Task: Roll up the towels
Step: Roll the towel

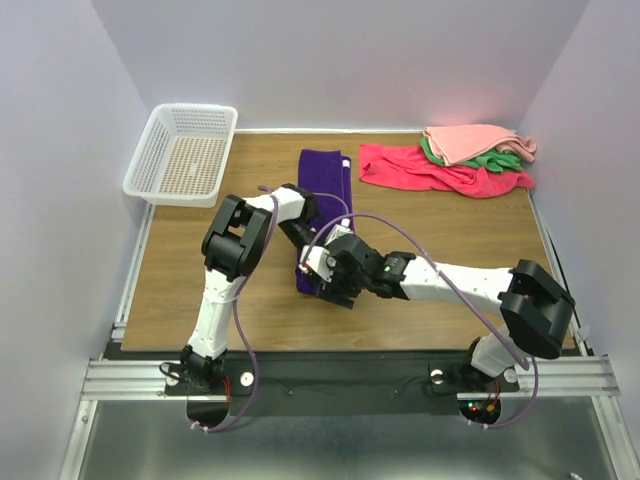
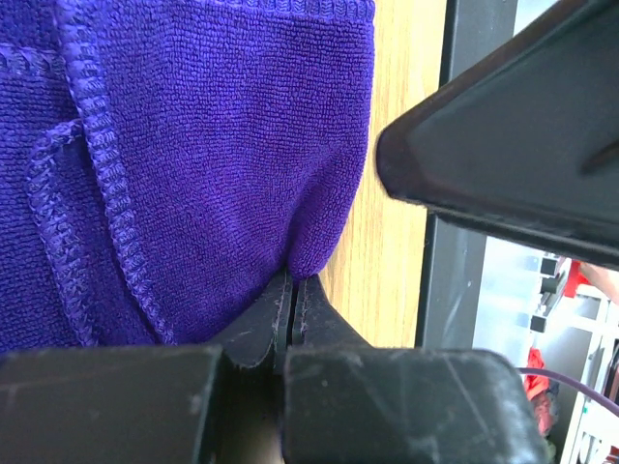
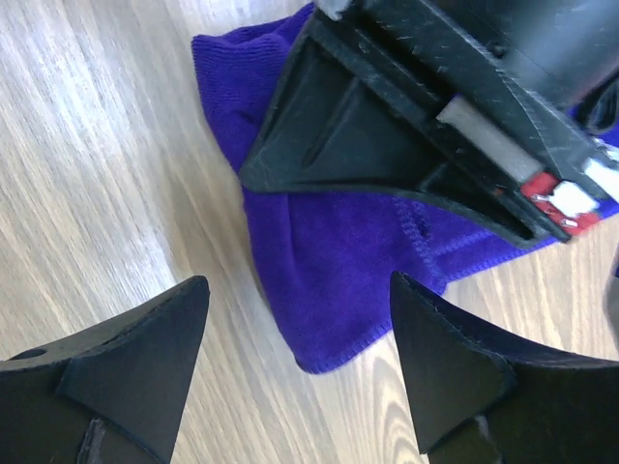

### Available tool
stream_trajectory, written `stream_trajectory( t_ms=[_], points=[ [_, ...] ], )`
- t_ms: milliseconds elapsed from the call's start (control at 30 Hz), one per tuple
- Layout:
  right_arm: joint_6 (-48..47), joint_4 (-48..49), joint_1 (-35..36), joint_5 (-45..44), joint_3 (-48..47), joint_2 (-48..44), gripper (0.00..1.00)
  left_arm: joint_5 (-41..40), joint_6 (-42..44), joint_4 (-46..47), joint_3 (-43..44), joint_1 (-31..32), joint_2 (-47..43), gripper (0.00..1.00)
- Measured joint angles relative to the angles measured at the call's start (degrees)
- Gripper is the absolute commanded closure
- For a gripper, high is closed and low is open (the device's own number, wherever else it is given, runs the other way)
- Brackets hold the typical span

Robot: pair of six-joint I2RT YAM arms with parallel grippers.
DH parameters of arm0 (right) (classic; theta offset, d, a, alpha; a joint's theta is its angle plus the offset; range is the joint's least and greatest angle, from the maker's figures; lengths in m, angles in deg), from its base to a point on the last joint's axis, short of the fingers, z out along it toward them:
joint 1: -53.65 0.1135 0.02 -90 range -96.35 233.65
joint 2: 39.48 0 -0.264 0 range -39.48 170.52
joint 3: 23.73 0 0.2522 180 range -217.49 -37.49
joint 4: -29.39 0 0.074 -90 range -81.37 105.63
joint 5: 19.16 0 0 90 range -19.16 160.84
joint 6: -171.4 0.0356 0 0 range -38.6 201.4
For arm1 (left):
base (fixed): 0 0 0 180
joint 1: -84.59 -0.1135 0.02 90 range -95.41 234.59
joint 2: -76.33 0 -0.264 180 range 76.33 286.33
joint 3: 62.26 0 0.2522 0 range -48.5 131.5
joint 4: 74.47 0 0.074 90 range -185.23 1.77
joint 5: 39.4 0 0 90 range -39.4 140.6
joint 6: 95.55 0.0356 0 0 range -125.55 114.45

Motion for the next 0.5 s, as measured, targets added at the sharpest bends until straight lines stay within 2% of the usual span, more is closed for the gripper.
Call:
stream_trajectory(
  t_ms=[500],
  points=[
    [-0.28, 7.32, 1.77, -1.40, 5.25, 5.49, 0.28, 0.85, 0.11, -0.15, -0.42, -0.28, 0.33, 0.98]
  ],
)
